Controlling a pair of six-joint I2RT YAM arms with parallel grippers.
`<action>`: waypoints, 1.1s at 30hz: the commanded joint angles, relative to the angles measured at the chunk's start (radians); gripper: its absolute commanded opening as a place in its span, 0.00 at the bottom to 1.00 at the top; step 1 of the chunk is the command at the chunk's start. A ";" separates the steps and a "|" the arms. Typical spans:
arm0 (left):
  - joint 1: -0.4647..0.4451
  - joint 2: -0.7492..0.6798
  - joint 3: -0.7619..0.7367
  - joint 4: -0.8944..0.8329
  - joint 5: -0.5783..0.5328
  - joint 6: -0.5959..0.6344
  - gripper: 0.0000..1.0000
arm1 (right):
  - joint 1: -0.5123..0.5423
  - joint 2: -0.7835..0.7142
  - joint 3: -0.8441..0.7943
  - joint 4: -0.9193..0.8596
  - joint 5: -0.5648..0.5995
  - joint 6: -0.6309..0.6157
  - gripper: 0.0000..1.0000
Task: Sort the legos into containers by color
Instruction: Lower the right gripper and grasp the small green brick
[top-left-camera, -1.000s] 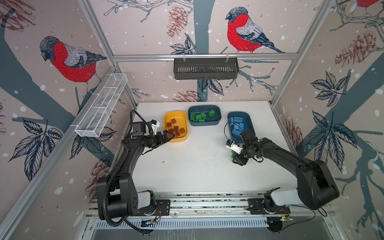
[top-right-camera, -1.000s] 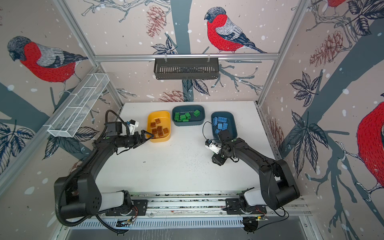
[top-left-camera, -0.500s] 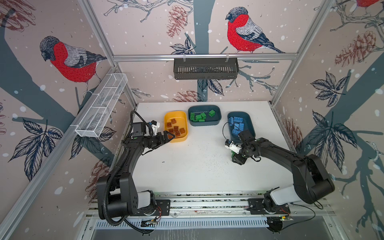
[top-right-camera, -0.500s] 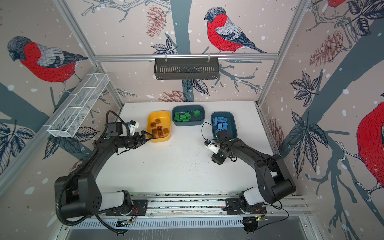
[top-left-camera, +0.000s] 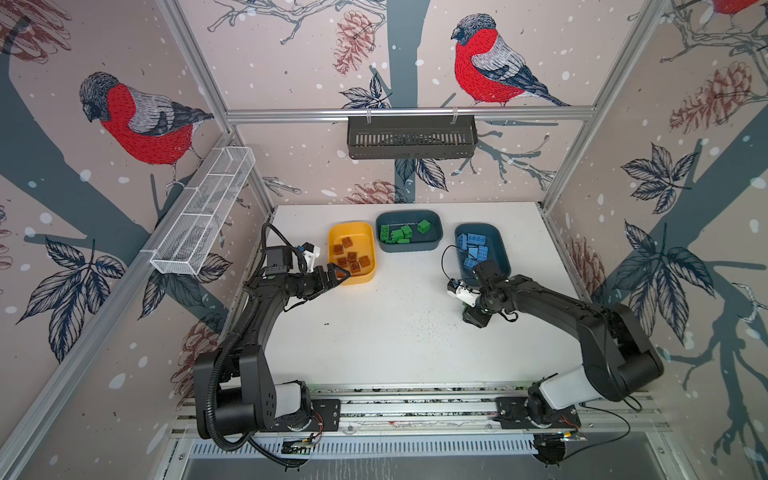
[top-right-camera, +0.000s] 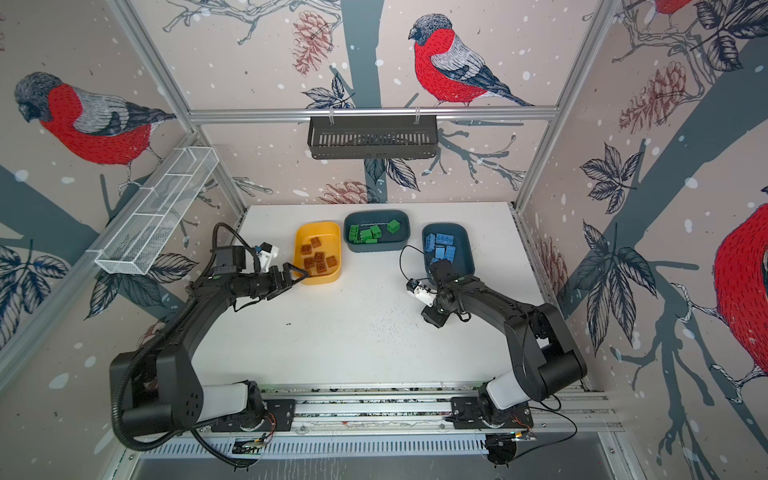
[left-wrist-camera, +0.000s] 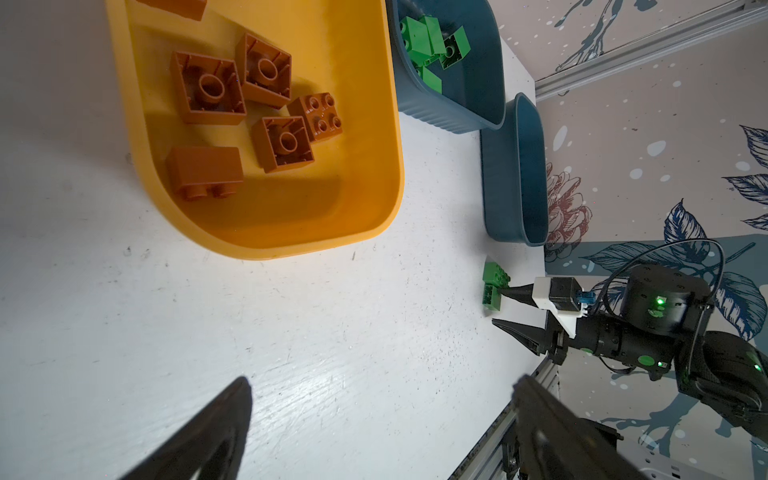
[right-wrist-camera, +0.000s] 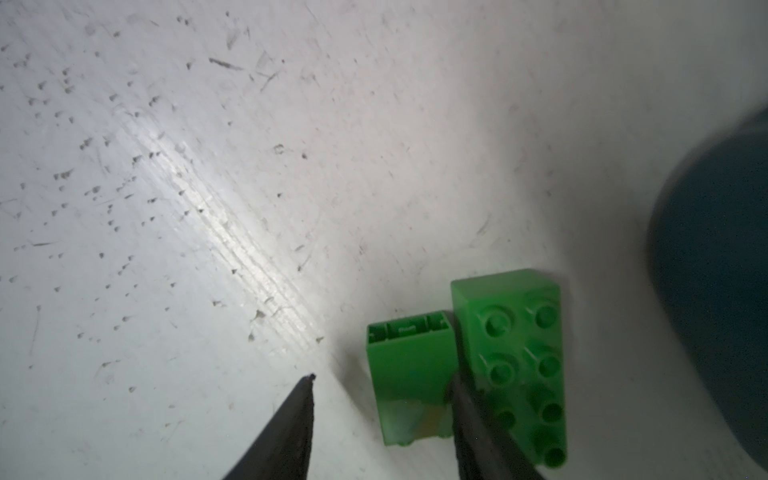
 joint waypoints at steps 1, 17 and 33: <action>0.001 -0.004 -0.003 0.012 0.006 0.017 0.97 | 0.008 0.004 0.005 -0.032 -0.040 0.003 0.51; 0.001 0.004 -0.009 0.023 0.013 0.014 0.97 | 0.016 -0.020 0.022 -0.046 0.039 0.019 0.51; 0.001 0.002 -0.009 0.017 0.011 0.014 0.97 | -0.004 0.027 0.026 -0.015 0.077 0.008 0.54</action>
